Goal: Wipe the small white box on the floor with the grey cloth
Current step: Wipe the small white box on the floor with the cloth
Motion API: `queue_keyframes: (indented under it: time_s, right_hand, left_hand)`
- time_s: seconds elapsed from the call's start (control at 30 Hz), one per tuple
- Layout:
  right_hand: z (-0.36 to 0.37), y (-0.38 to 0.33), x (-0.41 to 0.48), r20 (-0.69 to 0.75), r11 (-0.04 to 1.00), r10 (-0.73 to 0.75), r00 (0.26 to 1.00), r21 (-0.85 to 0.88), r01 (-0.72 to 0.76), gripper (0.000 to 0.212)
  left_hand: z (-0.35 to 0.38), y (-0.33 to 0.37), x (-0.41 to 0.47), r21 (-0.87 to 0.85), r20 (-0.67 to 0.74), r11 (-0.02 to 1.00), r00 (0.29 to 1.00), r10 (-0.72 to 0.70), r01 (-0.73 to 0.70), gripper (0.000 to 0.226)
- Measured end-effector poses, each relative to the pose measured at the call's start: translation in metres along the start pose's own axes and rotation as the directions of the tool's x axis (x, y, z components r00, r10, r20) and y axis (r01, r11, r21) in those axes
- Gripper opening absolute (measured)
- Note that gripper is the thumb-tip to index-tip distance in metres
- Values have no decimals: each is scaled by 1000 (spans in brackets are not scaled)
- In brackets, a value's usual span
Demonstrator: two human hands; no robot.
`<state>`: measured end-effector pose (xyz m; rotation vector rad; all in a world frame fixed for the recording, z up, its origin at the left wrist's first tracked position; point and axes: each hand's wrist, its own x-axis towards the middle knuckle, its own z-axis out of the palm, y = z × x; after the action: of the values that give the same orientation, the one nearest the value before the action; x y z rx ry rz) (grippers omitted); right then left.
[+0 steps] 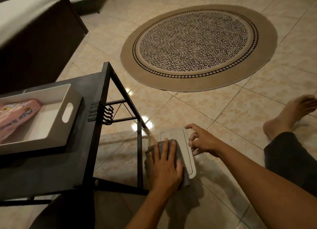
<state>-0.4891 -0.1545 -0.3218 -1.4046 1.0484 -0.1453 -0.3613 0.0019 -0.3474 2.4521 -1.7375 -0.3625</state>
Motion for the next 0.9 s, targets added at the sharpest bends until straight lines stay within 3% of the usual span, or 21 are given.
queue_keyframes:
  time_s: [0.13,0.3,0.43,0.57,0.67,0.77,0.9]
  right_hand:
    - [3,1,0,-2,1000,-11,1000,14,11,62]
    - [20,-2,1,17,1000,-21,1000,20,21,62]
    - [24,-4,3,26,1000,-19,999,20,19,60]
    - [24,-3,3,13,1000,-6,1000,15,6,62]
    - [25,-4,4,17,1000,-5,1000,8,5,63]
    - [25,-5,5,8,1000,-7,1000,4,7,64]
    - [25,-5,2,11,1000,-1,1000,-1,1,61]
  left_hand:
    - [6,10,-3,-3,-7,1000,1000,17,-17,66]
    - [1,3,20,28,-5,996,996,-85,85,68]
    - [-9,3,32,0,10,1000,1000,20,-20,65]
    - [-19,0,53,15,-1,988,988,-155,155,63]
    - [-16,4,50,2,-2,1000,1000,-25,25,63]
    - [-13,3,52,-27,-8,996,997,-83,83,63]
    - [-13,5,47,22,18,999,999,37,-38,62]
